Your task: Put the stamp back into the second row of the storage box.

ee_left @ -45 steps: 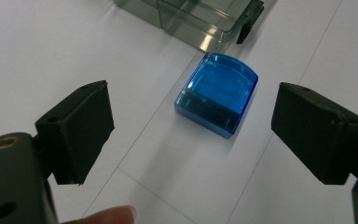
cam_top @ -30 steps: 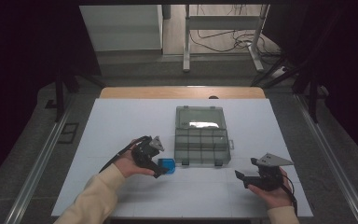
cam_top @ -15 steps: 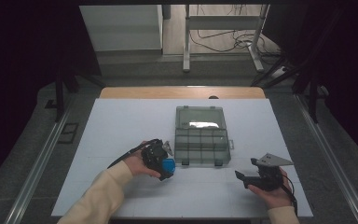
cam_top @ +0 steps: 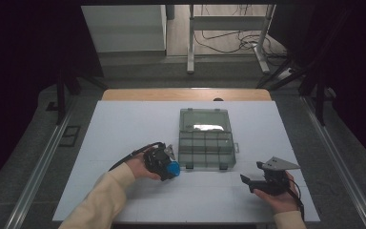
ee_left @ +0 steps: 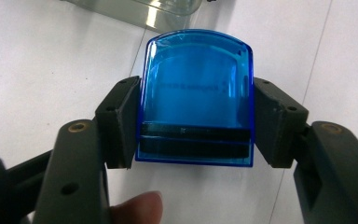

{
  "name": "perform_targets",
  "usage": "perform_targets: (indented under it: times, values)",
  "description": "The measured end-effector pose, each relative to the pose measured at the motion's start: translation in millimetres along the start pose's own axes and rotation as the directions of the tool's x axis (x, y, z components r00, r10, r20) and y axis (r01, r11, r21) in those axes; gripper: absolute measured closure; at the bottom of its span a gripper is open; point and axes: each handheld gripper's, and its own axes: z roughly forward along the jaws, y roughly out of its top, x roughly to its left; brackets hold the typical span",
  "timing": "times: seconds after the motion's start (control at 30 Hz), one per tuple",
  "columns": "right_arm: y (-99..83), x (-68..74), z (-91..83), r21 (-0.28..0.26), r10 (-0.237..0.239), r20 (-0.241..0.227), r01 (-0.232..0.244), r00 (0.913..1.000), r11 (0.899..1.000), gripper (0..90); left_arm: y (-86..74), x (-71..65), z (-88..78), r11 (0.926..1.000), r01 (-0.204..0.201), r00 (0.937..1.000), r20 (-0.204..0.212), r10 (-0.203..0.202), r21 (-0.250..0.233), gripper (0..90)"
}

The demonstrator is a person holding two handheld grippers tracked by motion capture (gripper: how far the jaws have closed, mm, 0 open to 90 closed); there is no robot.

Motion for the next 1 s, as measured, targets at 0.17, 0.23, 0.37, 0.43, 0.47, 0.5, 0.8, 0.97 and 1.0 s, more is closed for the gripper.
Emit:
perform_targets:
  times: [0.17,0.23,0.37,0.43,0.47,0.5,0.8,0.97,1.0]
  values:
    - [0.0,0.0,-0.2,-0.001,0.0,0.002,0.0,1.0,1.0,17.5,-2.4,0.7,-2.3,0.9999,-0.013,0.9998,0.013,0.013,-0.006,40.7]
    - [0.0,-0.2,0.0,-0.001,0.001,0.002,-0.001,1.0,1.0,17.5,-3.0,1.1,-5.8,0.9998,-0.014,0.9997,0.018,0.014,-0.016,40.7]
    - [0.0,-0.4,0.0,0.0,0.0,0.002,0.0,1.0,1.0,17.6,-4.8,0.4,-14.2,0.9994,-0.009,0.9997,0.023,0.01,-0.033,40.7]
    - [0.0,-0.3,-0.1,-0.001,0.0,0.003,0.0,1.0,1.0,17.6,-5.9,-0.4,-19.7,0.999,-0.002,0.9997,0.024,0.003,-0.045,40.7]
    - [0.0,-0.3,-0.1,-0.001,0.0,0.003,0.0,1.0,1.0,17.6,-6.7,-0.9,-23.1,0.9986,0.0,0.9997,0.023,0.001,-0.054,40.7]
    - [0.0,-0.4,-0.1,-0.001,0.0,0.004,0.0,1.0,1.0,17.6,-7.5,-1.0,-27.0,0.9981,0.002,0.9997,0.024,-0.001,-0.062,40.7]
    - [0.6,0.3,-0.2,-0.003,-0.001,0.006,0.001,1.0,1.0,17.6,-15.1,-2.9,-59.6,0.9879,0.037,0.9992,0.019,-0.034,-0.15,40.7]
    - [0.5,0.1,0.4,-0.001,0.001,0.0,-0.001,1.0,1.0,17.7,-14.2,-3.0,-70.5,0.9837,0.048,0.9986,-0.012,-0.051,-0.173,40.7]
    - [0.5,0.1,0.2,-0.003,0.0,0.001,0.0,1.0,1.0,17.6,-13.9,-3.4,-72.2,0.9824,0.052,0.9984,-0.014,-0.055,-0.179,40.7]
